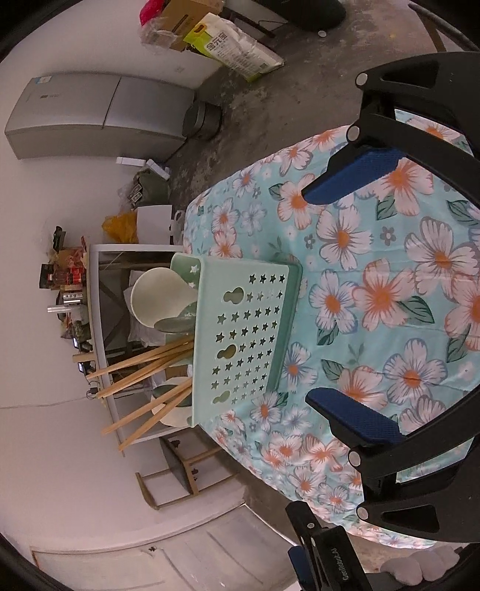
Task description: Organize utensils
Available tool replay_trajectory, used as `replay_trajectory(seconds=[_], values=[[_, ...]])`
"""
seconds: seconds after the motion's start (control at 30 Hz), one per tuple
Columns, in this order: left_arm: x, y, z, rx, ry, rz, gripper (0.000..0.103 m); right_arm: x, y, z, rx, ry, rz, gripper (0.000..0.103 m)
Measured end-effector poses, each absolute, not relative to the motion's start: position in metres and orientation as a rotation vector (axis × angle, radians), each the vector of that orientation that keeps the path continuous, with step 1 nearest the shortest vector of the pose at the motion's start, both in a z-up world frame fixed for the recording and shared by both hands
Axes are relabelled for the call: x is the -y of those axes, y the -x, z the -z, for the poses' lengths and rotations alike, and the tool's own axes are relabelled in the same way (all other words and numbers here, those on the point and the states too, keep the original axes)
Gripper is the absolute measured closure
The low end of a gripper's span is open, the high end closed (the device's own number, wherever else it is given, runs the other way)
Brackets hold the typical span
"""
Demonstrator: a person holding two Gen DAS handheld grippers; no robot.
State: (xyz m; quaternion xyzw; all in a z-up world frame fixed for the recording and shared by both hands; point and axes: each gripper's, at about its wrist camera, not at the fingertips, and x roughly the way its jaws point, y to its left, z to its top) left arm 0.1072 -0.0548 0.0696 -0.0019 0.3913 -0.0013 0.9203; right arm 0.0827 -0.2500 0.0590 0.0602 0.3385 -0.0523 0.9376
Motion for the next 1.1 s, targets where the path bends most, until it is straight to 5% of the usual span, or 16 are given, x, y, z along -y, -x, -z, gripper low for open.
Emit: replay_trajectory(seconds=[1.1], values=[[0.0653, -0.1046, -0.0696, -0.807, -0.024, 0.045, 0.009, 0.2580, -0.0761, -0.0565, -0.715, -0.116, 0.177, 0.007]])
